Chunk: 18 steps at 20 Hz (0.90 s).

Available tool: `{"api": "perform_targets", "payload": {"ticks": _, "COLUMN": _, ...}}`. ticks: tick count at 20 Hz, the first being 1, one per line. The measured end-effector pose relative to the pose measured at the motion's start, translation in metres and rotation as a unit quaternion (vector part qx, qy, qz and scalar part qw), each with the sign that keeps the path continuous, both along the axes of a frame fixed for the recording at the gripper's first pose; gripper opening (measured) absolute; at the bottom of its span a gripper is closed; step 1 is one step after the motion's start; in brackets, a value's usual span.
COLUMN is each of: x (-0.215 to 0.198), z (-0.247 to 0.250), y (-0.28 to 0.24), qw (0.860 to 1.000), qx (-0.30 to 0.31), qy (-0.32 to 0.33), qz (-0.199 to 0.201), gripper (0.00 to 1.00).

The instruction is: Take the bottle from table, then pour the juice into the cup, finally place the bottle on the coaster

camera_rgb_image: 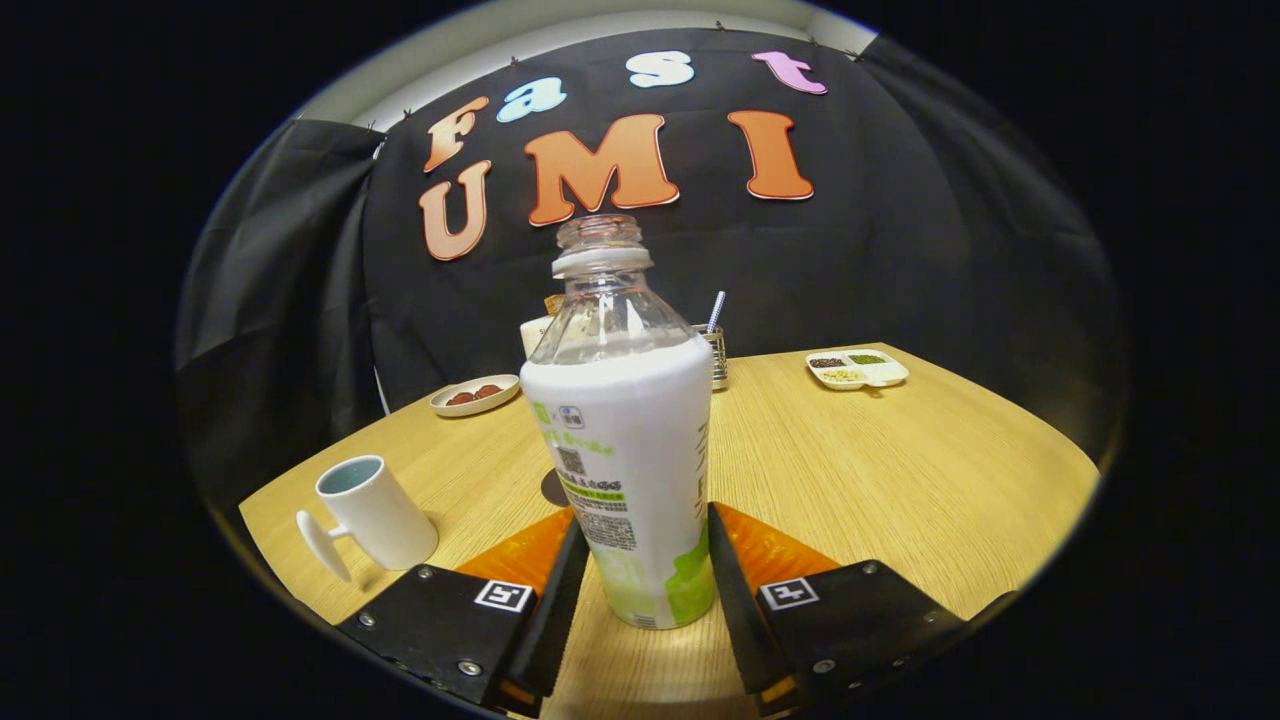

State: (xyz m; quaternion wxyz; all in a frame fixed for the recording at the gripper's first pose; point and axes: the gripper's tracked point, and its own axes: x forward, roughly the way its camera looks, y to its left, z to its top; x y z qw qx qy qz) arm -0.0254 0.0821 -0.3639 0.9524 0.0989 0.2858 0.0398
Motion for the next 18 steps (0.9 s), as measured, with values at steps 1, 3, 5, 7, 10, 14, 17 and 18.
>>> {"api": "perform_targets", "payload": {"ticks": 1, "x": -0.001, "z": 0.0, "y": 0.002, "qw": 1.0, "qx": 0.005, "qy": 0.005, "qz": 0.001, "gripper": 0.66}}
{"api": "perform_targets", "payload": {"ticks": 3, "x": -0.001, "z": 0.007, "y": 0.01, "qw": 1.0, "qx": 0.011, "qy": 0.001, "qz": 0.01, "gripper": 0.64}}
{"api": "perform_targets", "payload": {"ticks": 5, "x": 0.002, "z": 0.017, "y": 0.015, "qw": 1.0, "qx": -0.004, "qy": -0.014, "qz": 0.021, "gripper": 0.64}}
{"api": "perform_targets", "payload": {"ticks": 7, "x": 0.007, "z": 0.026, "y": 0.016, "qw": 0.998, "qx": -0.042, "qy": -0.031, "qz": 0.031, "gripper": 0.63}}
{"api": "perform_targets", "payload": {"ticks": 10, "x": 0.014, "z": 0.038, "y": 0.02, "qw": 0.992, "qx": -0.1, "qy": -0.054, "qz": 0.049, "gripper": 0.63}}
{"api": "perform_targets", "payload": {"ticks": 14, "x": 0.02, "z": 0.048, "y": 0.031, "qw": 0.98, "qx": -0.171, "qy": -0.075, "qz": 0.074, "gripper": 0.64}}
{"api": "perform_targets", "payload": {"ticks": 17, "x": 0.026, "z": 0.052, "y": 0.041, "qw": 0.963, "qx": -0.233, "qy": -0.093, "qz": 0.095, "gripper": 0.64}}
{"api": "perform_targets", "payload": {"ticks": 18, "x": 0.028, "z": 0.052, "y": 0.043, "qw": 0.958, "qx": -0.251, "qy": -0.096, "qz": 0.101, "gripper": 0.64}}
